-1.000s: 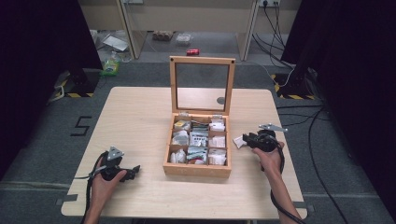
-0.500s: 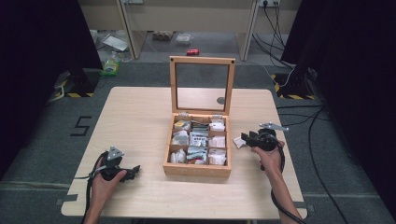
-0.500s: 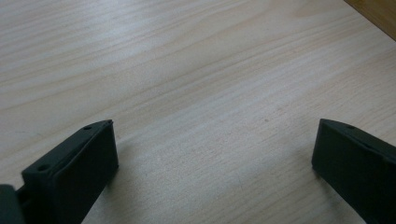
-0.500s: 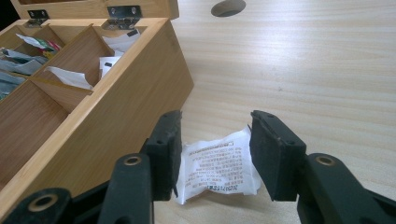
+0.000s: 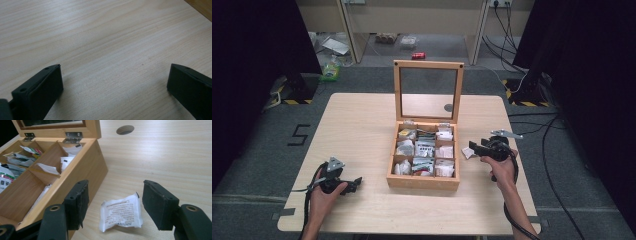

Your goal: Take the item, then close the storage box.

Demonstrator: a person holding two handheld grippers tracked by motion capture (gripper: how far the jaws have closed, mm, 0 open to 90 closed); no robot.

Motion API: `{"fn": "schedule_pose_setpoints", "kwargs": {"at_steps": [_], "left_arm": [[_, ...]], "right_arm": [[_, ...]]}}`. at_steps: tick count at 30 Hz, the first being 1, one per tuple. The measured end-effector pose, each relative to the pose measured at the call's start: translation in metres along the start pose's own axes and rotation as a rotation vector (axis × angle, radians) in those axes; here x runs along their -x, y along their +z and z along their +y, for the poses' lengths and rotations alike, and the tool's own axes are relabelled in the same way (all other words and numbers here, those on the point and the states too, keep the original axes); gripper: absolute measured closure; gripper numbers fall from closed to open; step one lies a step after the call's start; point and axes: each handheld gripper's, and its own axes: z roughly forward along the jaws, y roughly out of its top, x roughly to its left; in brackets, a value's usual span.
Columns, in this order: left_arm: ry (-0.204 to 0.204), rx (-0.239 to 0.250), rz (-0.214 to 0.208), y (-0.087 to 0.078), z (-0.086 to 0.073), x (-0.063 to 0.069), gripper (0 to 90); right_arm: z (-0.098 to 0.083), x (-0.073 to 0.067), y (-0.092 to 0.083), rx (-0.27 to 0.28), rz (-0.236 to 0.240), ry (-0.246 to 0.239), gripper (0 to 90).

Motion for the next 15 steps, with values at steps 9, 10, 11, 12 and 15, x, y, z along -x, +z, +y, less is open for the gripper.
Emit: {"fn": "schedule_pose_setpoints", "kwargs": {"at_steps": [9, 10, 11, 12, 15], "left_arm": [[0.0, 0.0, 0.0, 0.0, 0.0, 0.0, 0.0], [0.0, 0.0, 0.0, 0.0, 0.0, 0.0, 0.0], [0.0, 0.0, 0.0, 0.0, 0.0, 0.0, 0.0], [0.0, 0.0, 0.0, 0.0, 0.0, 0.0001, 0.0], [0.0, 0.0, 0.0, 0.0, 0.0, 0.0001, 0.0]], "right_arm": [[0.0029, -0.0017, -0.0005, 0.004, 0.007, 0.009, 36.8], [0.0027, -0.0018, -0.0004, 0.004, 0.006, 0.009, 36.8], [0.0027, -0.0018, -0.0004, 0.004, 0.006, 0.009, 36.8], [0.0024, -0.0015, -0.0003, 0.003, 0.006, 0.001, 36.8], [0.0028, -0.0027, -0.0008, 0.001, -0.001, 0.008, 36.6]]}}
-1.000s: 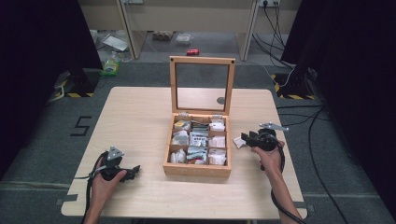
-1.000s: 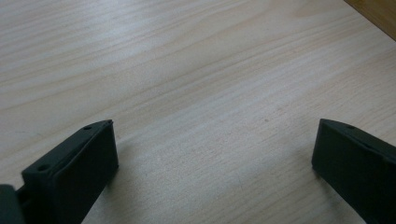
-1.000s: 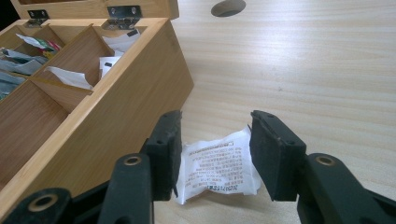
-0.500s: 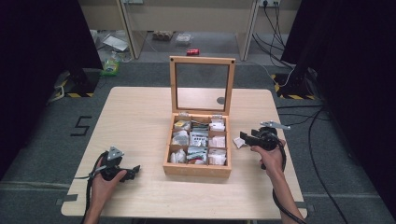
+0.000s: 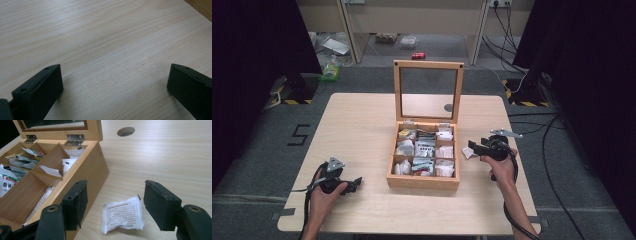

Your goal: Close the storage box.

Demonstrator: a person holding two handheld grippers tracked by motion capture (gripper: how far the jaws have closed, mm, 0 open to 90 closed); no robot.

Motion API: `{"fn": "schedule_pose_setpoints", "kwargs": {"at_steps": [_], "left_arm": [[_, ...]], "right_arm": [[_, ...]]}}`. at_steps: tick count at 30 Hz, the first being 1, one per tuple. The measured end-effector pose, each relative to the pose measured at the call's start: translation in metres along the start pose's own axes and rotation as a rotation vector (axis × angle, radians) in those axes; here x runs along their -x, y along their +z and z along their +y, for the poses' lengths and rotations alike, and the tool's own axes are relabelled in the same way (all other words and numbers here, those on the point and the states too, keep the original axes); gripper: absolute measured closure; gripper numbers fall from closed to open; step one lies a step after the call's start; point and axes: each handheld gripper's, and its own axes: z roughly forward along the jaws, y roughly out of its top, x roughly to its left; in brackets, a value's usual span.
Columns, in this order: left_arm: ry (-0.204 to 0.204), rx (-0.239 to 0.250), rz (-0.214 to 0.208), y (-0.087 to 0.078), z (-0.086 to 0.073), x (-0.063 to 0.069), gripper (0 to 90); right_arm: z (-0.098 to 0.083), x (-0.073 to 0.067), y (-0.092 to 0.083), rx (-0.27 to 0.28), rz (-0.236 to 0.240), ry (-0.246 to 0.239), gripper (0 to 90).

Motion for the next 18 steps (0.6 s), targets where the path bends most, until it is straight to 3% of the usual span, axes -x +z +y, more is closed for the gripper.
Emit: {"fn": "schedule_pose_setpoints", "kwargs": {"at_steps": [9, 18], "left_arm": [[0.0, 0.0, 0.0, 0.0, 0.0, 0.0, 0.0], [0.0, 0.0, 0.0, 0.0, 0.0, 0.0, 0.0]], "right_arm": [[-0.001, 0.001, 0.003, -0.002, 0.012, -0.015, 36.4], [0.001, -0.01, 0.01, 0.007, 0.028, -0.042, 36.0]]}}
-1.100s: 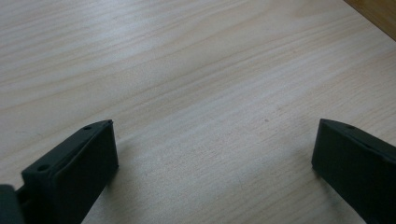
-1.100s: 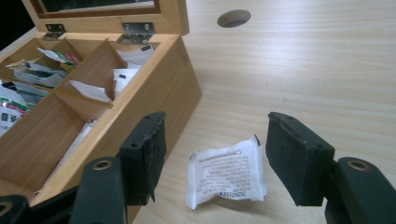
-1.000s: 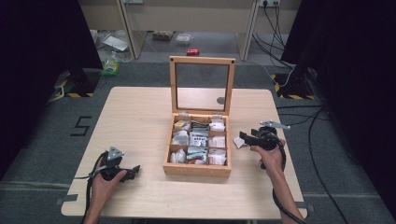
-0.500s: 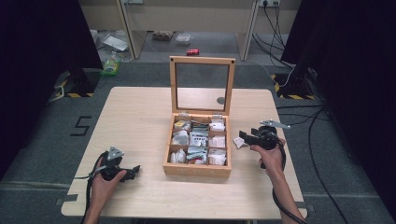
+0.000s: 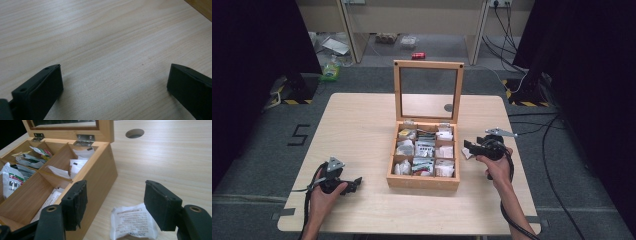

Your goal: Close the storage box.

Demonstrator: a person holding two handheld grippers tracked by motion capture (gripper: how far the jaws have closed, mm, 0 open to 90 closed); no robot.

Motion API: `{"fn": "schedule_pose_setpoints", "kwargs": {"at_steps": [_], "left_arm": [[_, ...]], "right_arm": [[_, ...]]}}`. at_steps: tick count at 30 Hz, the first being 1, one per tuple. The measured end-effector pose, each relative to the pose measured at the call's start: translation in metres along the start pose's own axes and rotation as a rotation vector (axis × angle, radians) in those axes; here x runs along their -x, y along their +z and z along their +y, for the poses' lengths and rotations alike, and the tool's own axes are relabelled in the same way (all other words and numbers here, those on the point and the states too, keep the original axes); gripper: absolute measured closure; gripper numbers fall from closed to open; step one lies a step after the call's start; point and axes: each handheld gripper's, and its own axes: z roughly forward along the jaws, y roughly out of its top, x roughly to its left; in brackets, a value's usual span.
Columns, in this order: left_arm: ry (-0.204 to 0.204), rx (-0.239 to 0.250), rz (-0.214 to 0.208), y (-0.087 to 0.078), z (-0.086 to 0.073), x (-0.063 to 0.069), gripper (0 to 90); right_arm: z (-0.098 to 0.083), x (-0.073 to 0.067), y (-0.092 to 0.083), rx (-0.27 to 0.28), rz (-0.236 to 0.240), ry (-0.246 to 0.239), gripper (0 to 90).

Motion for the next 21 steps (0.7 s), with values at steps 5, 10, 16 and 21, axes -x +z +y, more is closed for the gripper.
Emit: {"fn": "schedule_pose_setpoints", "kwargs": {"at_steps": [5, 10, 16, 21], "left_arm": [[0.0, 0.0, 0.0, 0.0, 0.0, 0.0, 0.0], [0.0, 0.0, 0.0, 0.0, 0.0, 0.0, 0.0], [0.0, 0.0, 0.001, 0.0, 0.0, 0.0, 0.0], [-0.001, 0.0, 0.0, 0.0, 0.0, 0.0, 0.0]], "right_arm": [[0.006, -0.006, 0.001, 0.018, 0.017, -0.027, 35.9], [0.013, -0.01, -0.001, 0.036, 0.029, -0.036, 35.6], [0.02, -0.013, 0.003, 0.028, 0.035, -0.055, 35.5], [0.029, -0.013, 0.006, 0.035, 0.035, -0.073, 35.5]]}}
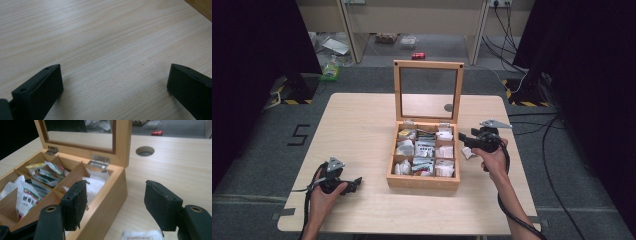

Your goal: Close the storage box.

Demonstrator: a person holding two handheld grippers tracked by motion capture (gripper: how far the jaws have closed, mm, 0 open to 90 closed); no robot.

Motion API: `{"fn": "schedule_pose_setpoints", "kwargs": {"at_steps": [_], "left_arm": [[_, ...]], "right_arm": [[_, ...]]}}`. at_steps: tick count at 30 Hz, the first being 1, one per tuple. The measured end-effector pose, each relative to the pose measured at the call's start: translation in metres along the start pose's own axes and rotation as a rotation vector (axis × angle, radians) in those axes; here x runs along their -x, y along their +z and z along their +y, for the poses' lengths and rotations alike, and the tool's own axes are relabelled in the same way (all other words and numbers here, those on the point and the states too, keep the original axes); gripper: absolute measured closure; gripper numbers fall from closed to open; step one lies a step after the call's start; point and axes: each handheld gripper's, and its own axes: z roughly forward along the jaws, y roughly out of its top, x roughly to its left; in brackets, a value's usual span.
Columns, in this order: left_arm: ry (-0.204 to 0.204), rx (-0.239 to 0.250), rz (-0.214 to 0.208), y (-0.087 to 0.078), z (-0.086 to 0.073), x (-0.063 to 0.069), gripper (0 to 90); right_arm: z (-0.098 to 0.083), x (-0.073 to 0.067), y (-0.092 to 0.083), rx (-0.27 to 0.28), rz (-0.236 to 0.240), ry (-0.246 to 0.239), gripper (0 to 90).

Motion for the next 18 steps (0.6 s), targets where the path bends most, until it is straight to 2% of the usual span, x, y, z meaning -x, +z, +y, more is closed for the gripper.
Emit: {"fn": "schedule_pose_setpoints", "kwargs": {"at_steps": [5, 12, 18], "left_arm": [[0.0, 0.0, 0.0, 0.0, 0.0, 0.0, 0.0], [0.0, 0.0, 0.0, 0.0, 0.0, 0.0, 0.0], [0.0, 0.0, -0.001, 0.0, 0.0, 0.0, 0.0]], "right_arm": [[0.011, 0.004, 0.01, 0.014, -0.016, 0.004, 35.4], [0.016, 0.011, 0.025, 0.027, -0.009, 0.019, 37.9], [0.018, 0.014, 0.034, 0.029, -0.005, -0.002, 41.5]]}}
